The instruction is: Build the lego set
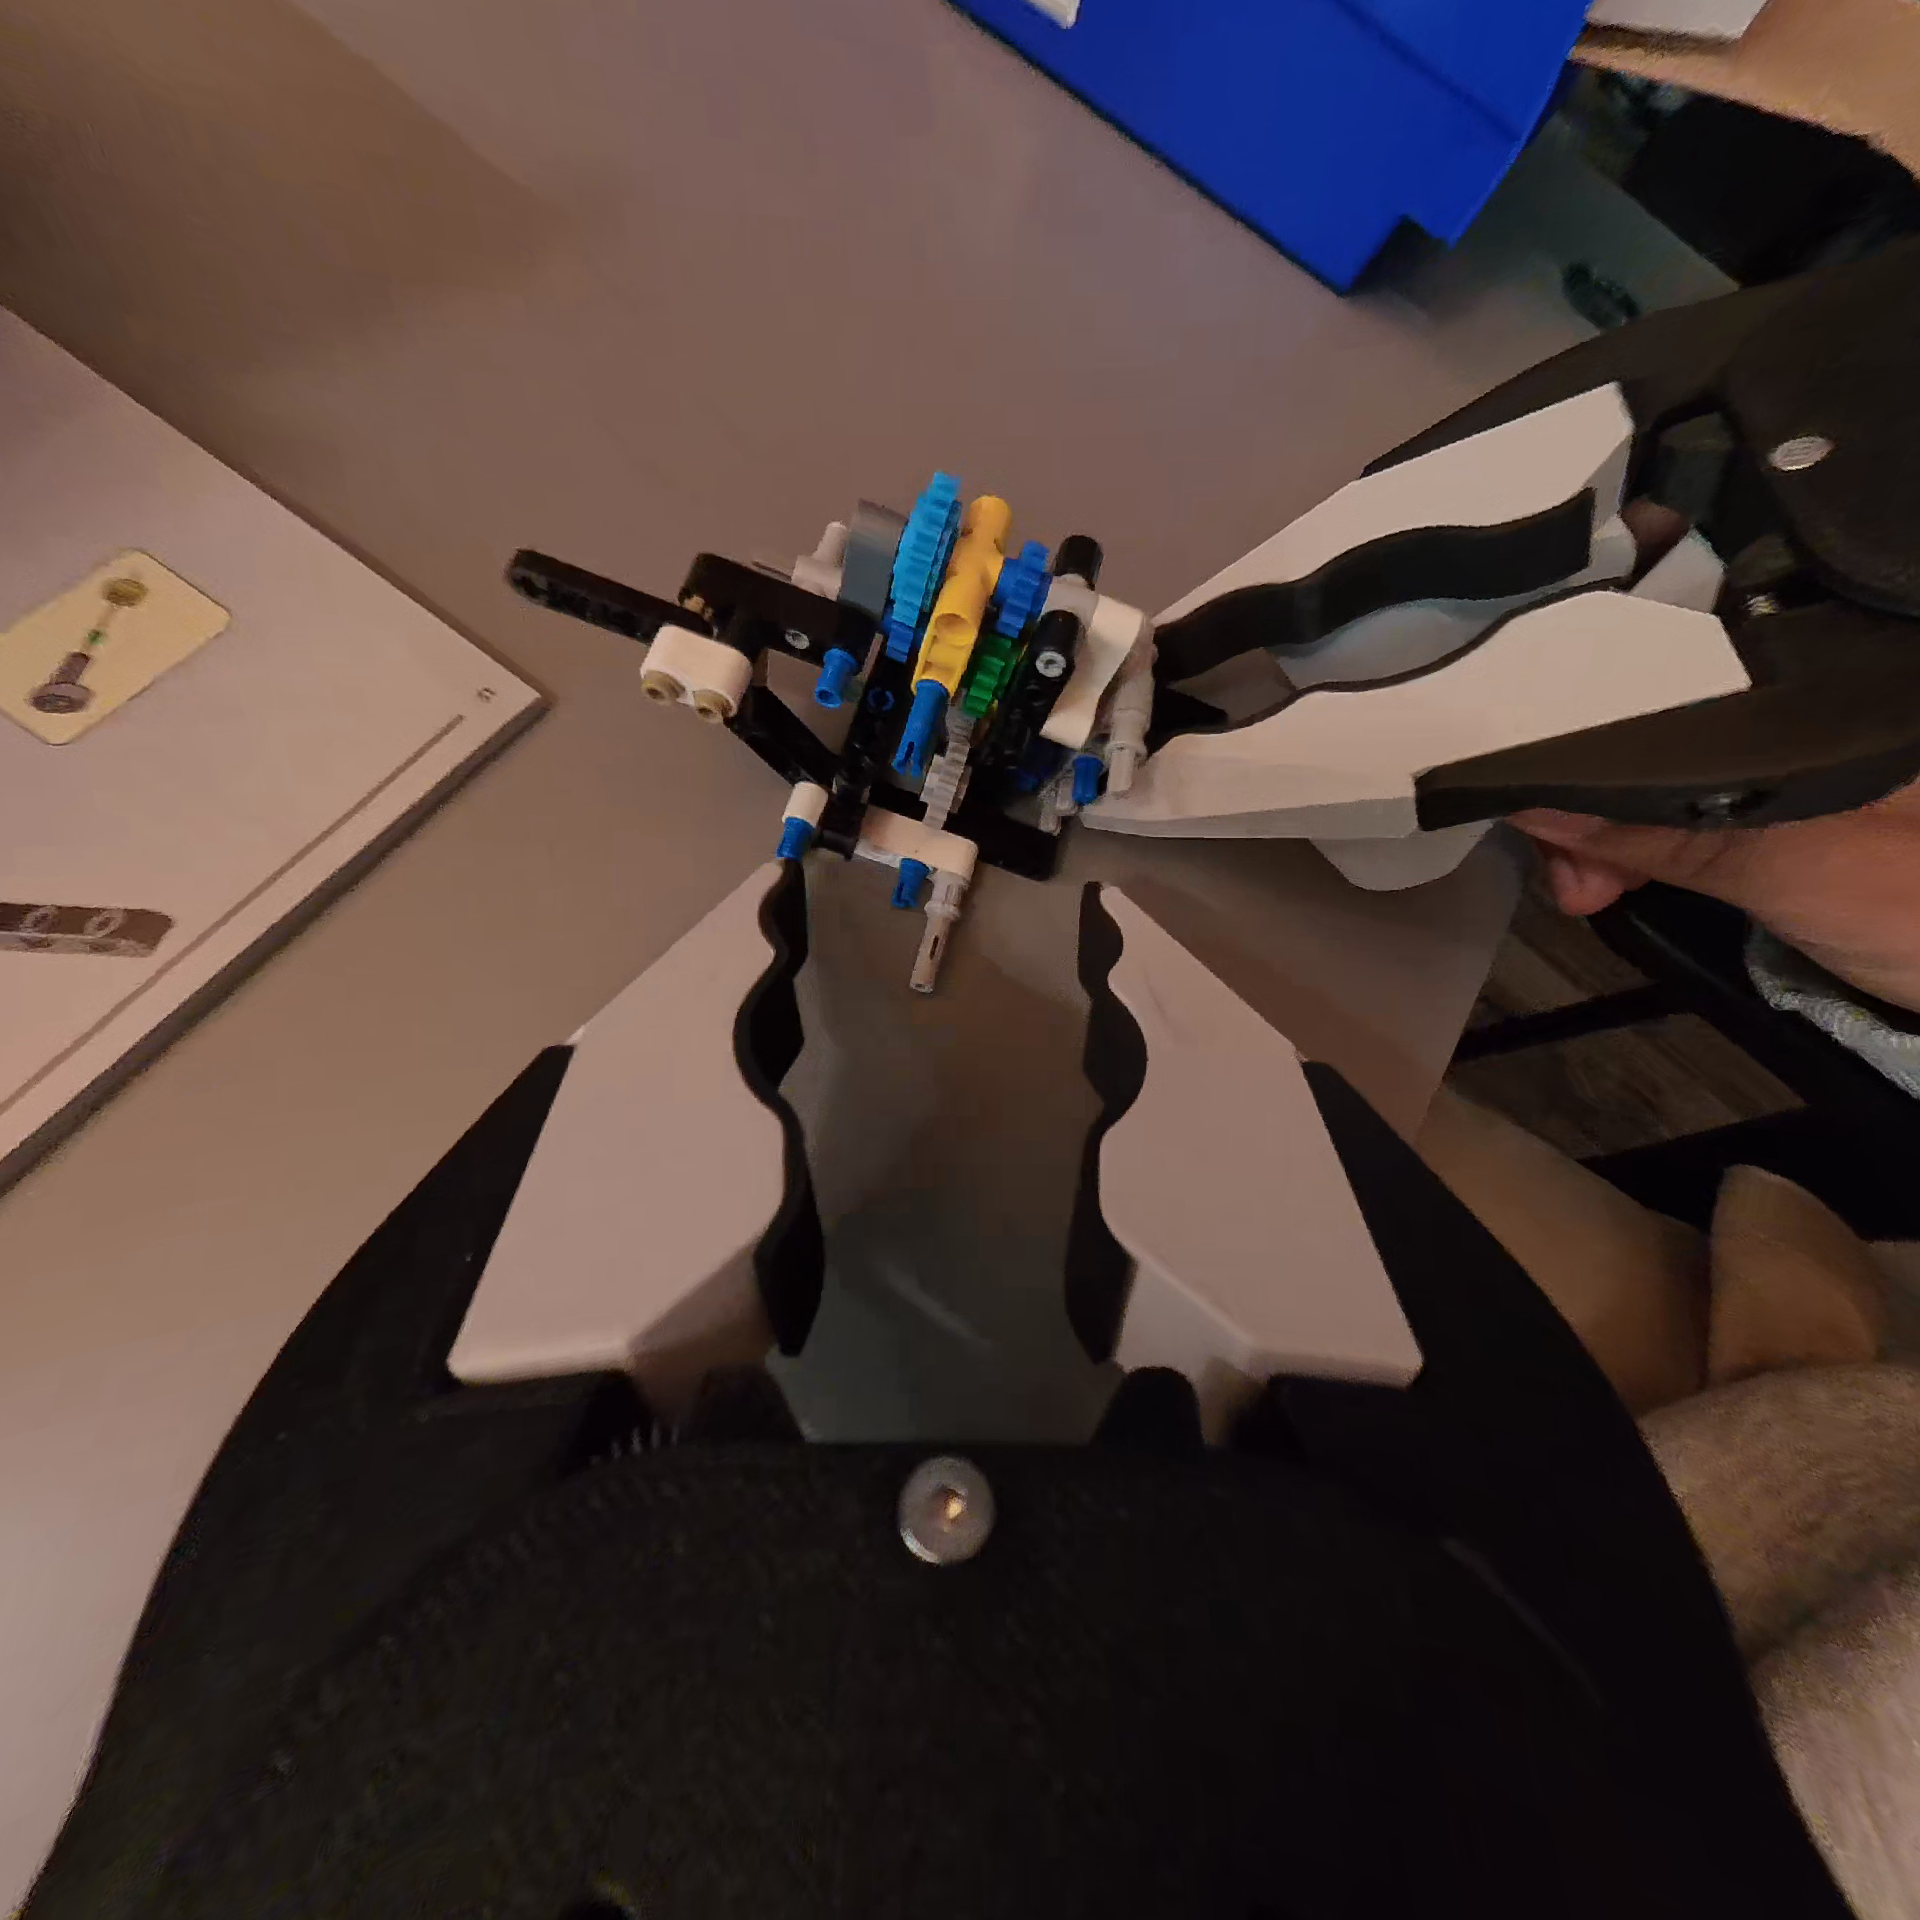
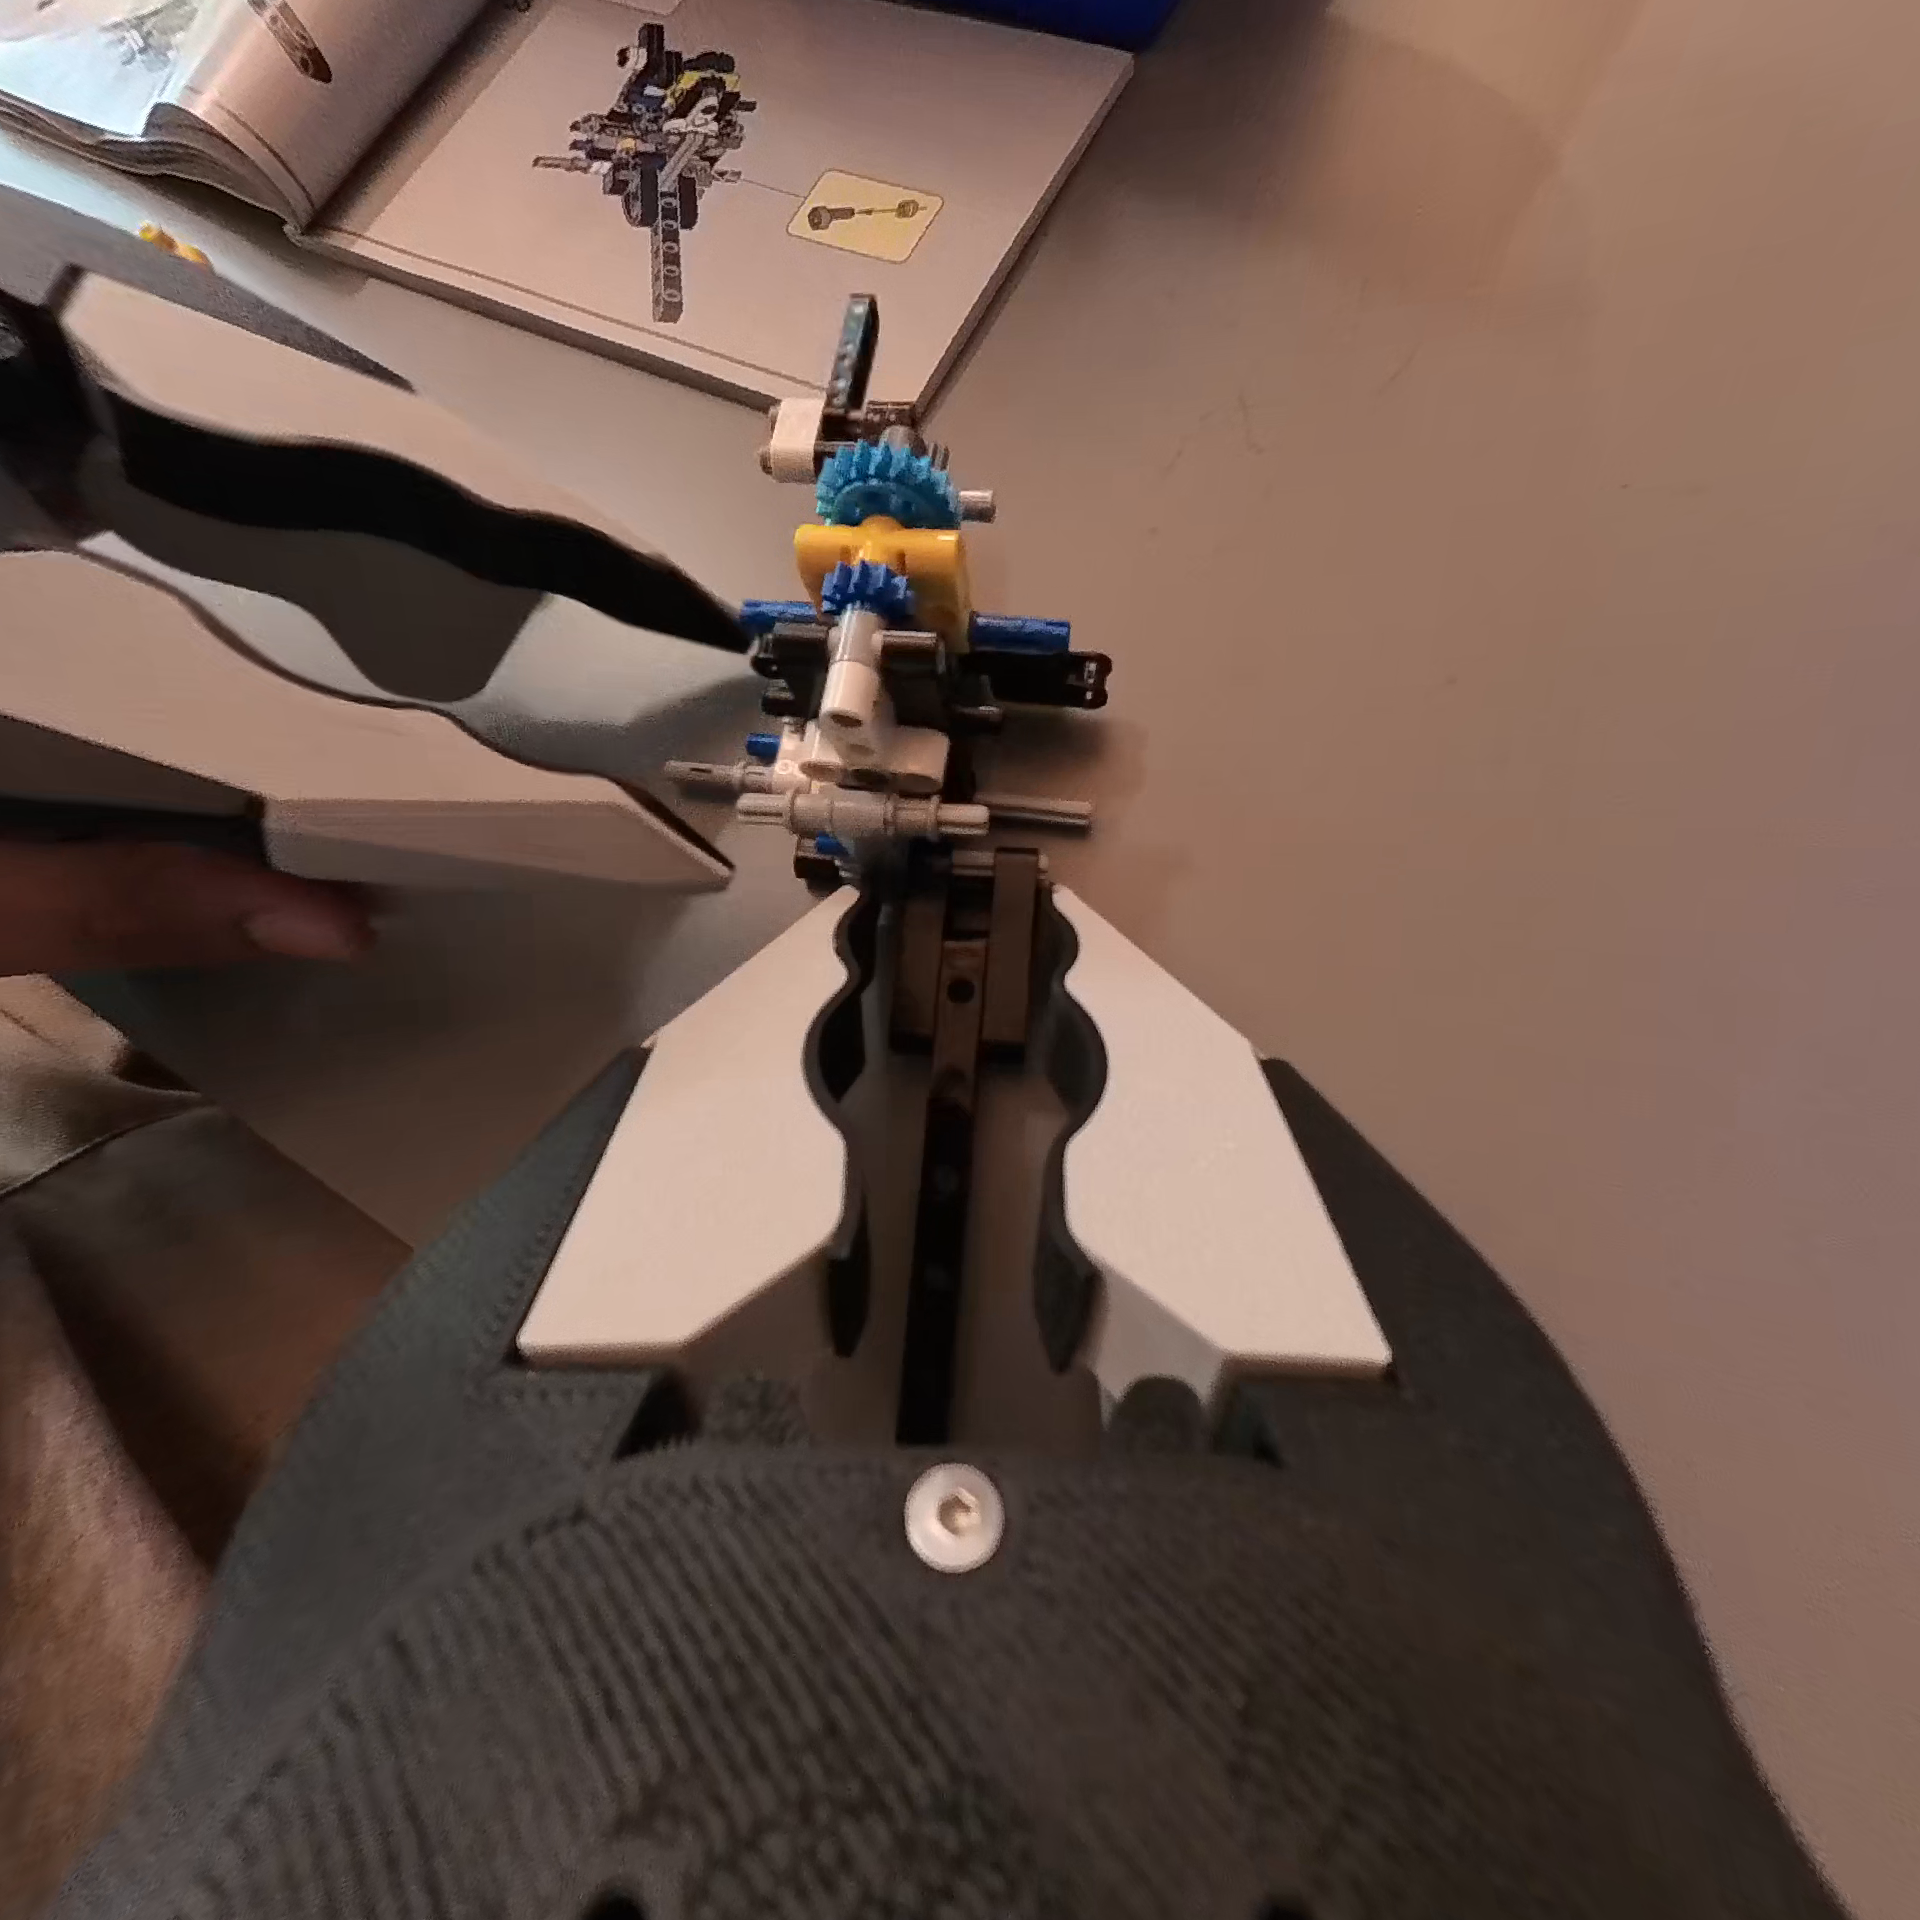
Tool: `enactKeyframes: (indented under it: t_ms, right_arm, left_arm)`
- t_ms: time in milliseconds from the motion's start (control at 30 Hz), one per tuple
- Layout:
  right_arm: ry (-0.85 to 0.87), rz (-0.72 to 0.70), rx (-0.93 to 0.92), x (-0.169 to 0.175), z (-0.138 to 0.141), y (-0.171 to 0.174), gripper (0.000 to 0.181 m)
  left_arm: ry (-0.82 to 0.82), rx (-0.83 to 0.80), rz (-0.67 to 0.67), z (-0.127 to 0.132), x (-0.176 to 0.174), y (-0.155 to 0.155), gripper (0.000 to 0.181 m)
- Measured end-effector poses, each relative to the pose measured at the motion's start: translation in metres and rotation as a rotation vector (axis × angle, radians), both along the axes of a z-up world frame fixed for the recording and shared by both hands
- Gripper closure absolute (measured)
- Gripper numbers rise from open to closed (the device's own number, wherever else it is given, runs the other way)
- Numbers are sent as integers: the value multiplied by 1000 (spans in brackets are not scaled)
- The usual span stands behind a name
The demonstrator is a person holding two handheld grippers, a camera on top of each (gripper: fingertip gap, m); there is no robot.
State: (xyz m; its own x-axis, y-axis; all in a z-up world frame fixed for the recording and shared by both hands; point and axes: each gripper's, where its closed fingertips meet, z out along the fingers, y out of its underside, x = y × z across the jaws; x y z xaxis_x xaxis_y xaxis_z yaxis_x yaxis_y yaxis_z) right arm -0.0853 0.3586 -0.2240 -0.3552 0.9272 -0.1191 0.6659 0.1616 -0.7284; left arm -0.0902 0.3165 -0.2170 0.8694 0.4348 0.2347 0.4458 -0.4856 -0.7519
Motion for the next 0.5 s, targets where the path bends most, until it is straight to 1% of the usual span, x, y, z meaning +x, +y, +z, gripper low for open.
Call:
enactKeyframes:
  t_ms: [67, 167, 267, 433, 467, 500]
  right_arm:
    - [-1, 0, -5, 0, 0, 0, 152]
    - [-2, -1, -8, 0, 0, 0, 152]
    - [-2, -2, -10, 0, 0, 0, 152]
    - [1, -7, 6, -1, 0, 1, 152]
    - [-1, -10, 9, 0, -1, 1, 156]
    - [-1, -11, 9, 0, -1, 1, 156]
  left_arm:
    - [40, 30, 0, 7, 2, -2, 135]
    - [67, 52, -42, 12, 12, 0, 141]
    - [92, -2, -46, 6, 9, 2, 146]
    - [59, -39, -9, -1, 1, 2, 146]
    - [48, -49, -11, -3, 1, 2, 146]
    - [35, -63, -16, -6, 1, 2, 146]
